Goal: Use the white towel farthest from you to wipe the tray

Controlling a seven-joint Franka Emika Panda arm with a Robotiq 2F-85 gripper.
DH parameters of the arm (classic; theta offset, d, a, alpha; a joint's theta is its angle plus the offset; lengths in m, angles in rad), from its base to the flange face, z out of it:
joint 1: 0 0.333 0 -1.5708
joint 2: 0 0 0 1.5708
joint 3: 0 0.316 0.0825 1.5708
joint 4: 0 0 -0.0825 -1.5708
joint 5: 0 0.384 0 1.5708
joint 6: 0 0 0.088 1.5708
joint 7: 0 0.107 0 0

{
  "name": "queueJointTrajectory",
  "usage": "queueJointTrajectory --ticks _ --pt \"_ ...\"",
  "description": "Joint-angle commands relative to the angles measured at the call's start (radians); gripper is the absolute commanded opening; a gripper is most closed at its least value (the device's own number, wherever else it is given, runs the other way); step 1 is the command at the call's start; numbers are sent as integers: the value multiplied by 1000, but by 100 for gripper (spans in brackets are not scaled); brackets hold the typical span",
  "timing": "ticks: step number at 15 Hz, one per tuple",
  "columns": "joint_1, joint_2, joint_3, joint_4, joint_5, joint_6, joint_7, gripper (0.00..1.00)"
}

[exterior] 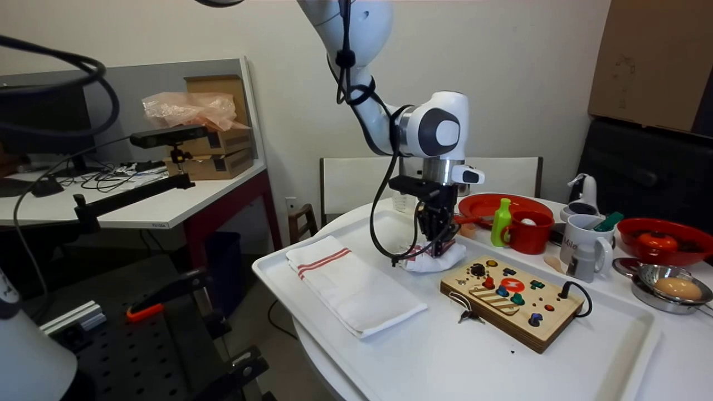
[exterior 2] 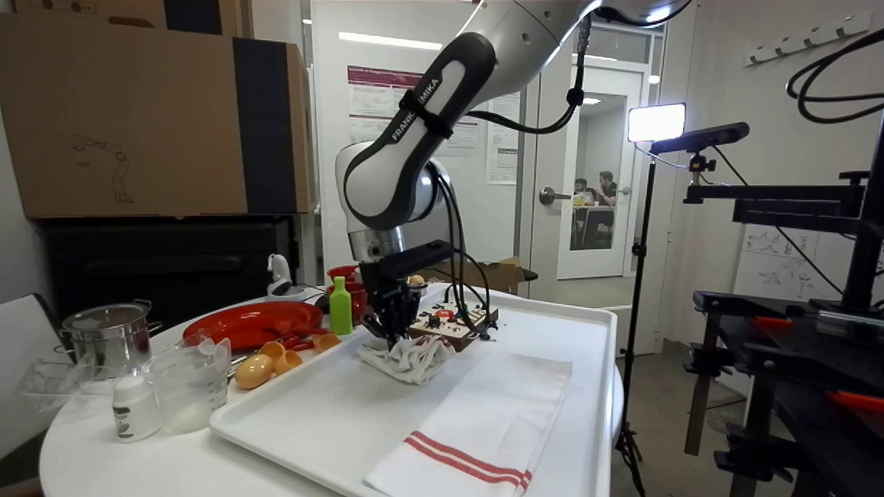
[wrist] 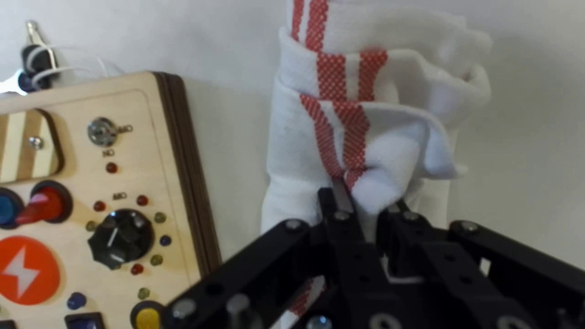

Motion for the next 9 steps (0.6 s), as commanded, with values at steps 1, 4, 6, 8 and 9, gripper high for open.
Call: queueJointTrajectory --ticks 1,4,6,8,9 --pt "24 -45 -4 -127 -1 8 -8 3" --pt "39 -75 0 -180 -9 24 -15 3" --pt "52 -88 10 -214 -14 52 -27 3" --pt "67 -98 17 -241 -18 83 -38 3" --pt "76 -104 23 -252 -22 99 -45 3"
